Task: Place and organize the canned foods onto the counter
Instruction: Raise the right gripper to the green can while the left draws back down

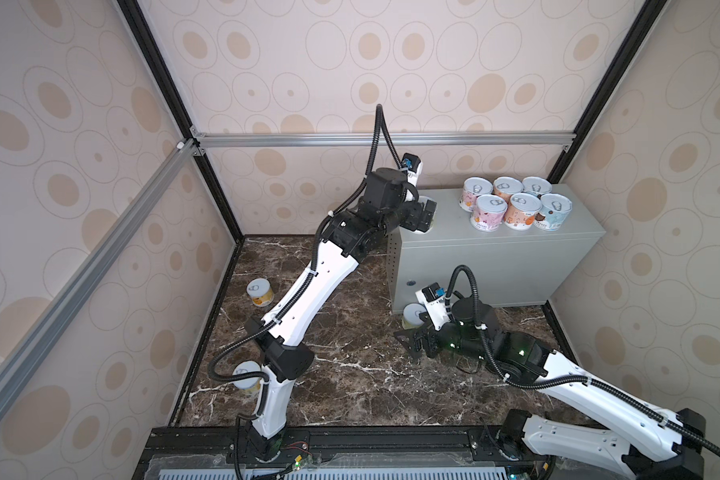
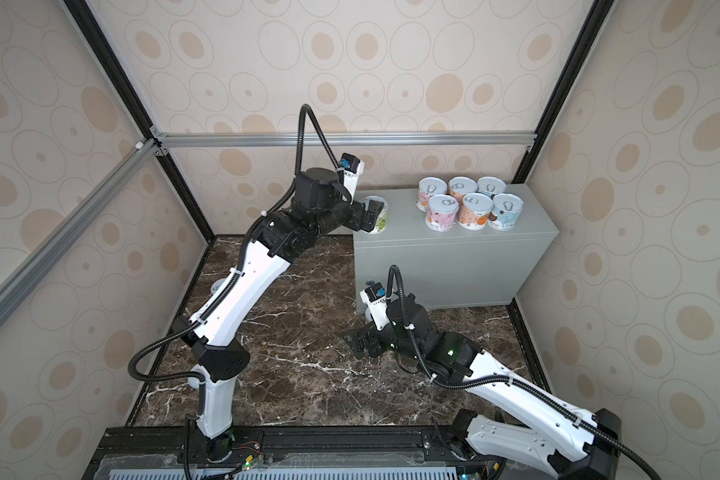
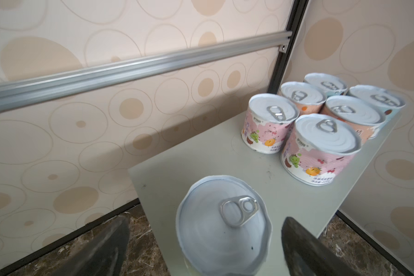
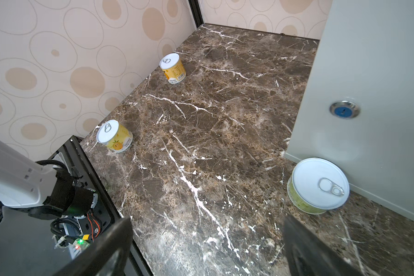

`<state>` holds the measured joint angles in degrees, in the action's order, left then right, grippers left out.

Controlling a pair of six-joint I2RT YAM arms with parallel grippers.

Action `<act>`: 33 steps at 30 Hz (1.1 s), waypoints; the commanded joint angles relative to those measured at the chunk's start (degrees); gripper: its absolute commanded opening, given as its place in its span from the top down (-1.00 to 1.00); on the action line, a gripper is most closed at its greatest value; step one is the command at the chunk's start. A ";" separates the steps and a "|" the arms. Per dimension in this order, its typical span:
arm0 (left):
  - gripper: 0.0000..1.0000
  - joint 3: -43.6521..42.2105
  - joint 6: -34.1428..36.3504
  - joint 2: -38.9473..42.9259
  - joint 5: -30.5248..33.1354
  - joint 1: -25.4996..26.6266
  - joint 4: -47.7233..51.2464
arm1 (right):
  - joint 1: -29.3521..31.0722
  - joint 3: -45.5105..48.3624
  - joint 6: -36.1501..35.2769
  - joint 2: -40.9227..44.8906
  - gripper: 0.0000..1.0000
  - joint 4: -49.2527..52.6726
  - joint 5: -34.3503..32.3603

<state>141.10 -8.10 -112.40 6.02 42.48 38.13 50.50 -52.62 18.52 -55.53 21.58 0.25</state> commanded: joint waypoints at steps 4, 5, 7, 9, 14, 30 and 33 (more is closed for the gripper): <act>-0.98 -25.07 -0.68 20.26 6.42 0.21 -12.11 | 0.06 -4.40 -1.63 0.91 -0.99 5.60 -6.13; -0.98 -29.34 -0.71 23.01 6.73 -0.13 -14.21 | 0.10 -5.45 -1.90 0.60 -0.98 6.11 -6.84; -0.98 -37.20 -1.25 28.41 6.99 -0.99 -17.08 | 0.10 -8.28 -2.41 -0.23 -0.98 7.78 -8.01; -0.98 -43.12 -1.68 32.36 7.68 -1.71 -18.27 | 0.04 -11.48 -2.81 -1.40 -0.98 9.37 -9.49; -0.98 -58.11 -4.40 42.65 8.23 -4.54 -21.25 | -0.09 -21.49 -3.38 -5.90 -0.99 14.61 -15.31; -0.98 -83.19 -8.26 57.88 2.65 -10.93 -21.71 | -3.55 -66.55 -4.54 -28.63 -0.98 34.84 -28.51; -0.99 -84.41 -8.05 59.21 2.81 -11.01 -22.13 | -3.94 -75.46 -4.94 -34.14 -0.98 38.53 -28.55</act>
<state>57.14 -15.70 -55.11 9.30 31.81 17.19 46.96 -122.54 14.28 -86.43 53.78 -25.91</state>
